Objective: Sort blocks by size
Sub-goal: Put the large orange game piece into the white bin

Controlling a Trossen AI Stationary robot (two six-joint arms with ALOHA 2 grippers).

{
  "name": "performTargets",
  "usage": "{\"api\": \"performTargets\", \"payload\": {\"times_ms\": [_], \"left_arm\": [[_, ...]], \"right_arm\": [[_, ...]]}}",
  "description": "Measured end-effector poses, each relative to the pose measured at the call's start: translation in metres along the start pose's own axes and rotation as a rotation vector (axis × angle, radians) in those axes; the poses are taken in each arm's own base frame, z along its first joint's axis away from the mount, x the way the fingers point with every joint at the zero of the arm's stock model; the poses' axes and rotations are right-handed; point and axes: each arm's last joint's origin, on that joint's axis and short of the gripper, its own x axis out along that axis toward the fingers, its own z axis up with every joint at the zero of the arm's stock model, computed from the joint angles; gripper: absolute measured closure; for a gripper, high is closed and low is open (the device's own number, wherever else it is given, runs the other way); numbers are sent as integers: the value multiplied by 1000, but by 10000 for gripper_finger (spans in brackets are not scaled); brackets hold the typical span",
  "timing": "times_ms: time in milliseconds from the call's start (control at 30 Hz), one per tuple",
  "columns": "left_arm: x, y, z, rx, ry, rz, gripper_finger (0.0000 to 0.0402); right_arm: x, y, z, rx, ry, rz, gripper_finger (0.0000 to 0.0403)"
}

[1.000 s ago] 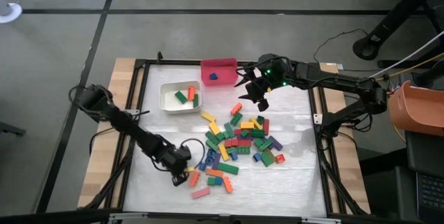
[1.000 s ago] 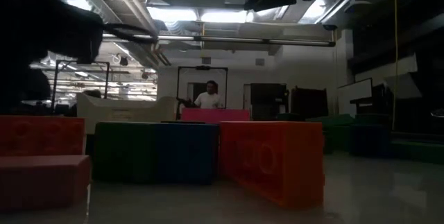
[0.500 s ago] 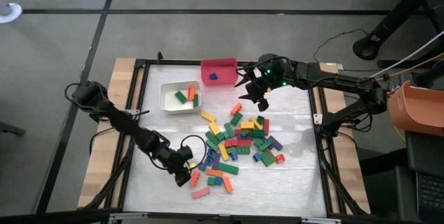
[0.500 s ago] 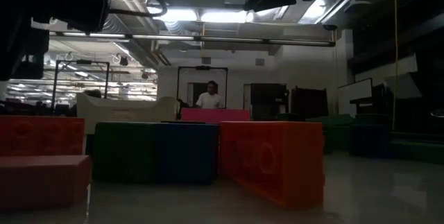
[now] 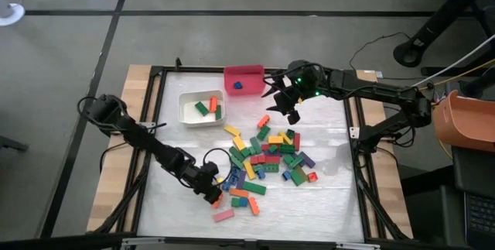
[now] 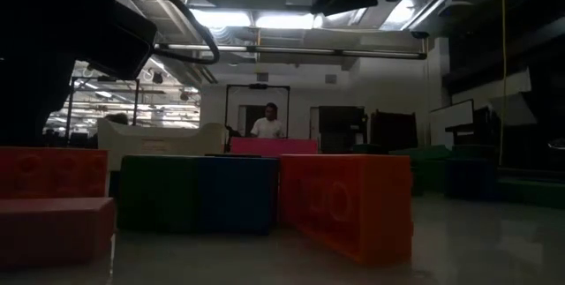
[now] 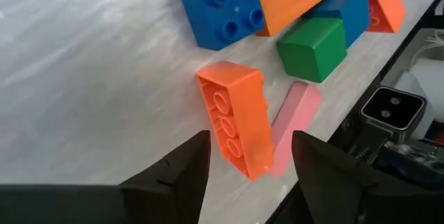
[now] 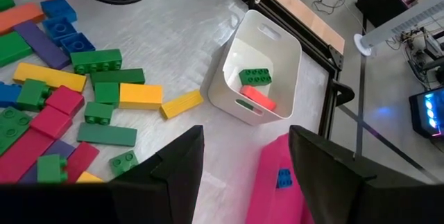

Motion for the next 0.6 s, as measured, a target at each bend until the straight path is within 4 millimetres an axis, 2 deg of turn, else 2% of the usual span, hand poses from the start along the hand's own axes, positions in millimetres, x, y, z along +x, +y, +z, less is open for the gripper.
{"api": "performTargets", "payload": {"times_ms": [300, 600], "left_arm": [[8, -2, 1, 3, -1, -28, 210], [24, 6, 1, 5, 1, 12, 210]], "right_arm": [[0, 2, -2, 7, 21, 21, 194], [0, 2, -2, 8, 24, 25, 194]]}}
